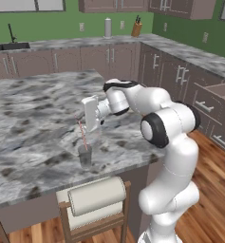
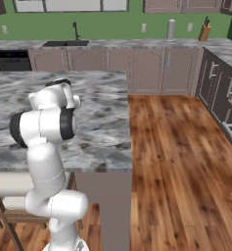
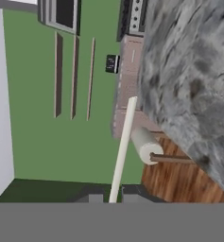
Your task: Take a straw from the drawer in front and place it inside the glass cup on the dining counter.
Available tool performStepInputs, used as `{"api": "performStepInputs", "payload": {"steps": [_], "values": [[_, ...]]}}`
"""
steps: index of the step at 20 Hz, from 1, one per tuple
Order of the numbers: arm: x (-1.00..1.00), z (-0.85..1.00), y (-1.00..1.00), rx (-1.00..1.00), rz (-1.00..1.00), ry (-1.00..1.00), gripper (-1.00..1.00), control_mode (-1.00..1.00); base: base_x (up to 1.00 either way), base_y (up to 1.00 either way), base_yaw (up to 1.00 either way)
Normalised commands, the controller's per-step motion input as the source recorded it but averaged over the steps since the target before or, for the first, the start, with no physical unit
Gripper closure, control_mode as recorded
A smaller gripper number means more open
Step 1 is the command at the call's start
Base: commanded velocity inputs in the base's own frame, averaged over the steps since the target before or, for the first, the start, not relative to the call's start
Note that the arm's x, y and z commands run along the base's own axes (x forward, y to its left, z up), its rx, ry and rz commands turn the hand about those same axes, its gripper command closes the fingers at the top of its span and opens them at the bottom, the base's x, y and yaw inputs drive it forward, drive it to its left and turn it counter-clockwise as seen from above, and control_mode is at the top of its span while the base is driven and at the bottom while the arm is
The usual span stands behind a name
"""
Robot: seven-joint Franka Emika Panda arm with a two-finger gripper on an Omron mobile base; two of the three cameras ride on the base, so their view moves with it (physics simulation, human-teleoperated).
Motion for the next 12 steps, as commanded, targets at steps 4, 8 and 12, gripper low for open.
{"api": "performStepInputs", "payload": {"steps": [4, 8, 12], "values": [[0.02, -0.07, 0.0, 0.0, 0.09, -0.02, 1.0, -1.0, 0.0, 0.0, 0.0], [0.02, -0.06, 0.04, 0.0, 0.09, -0.04, 1.0, -1.0, 0.0, 0.0, 0.0], [0.01, -0.04, 0.05, 0.0, 0.12, -0.07, 1.0, -1.0, 0.0, 0.0, 0.0]]}}
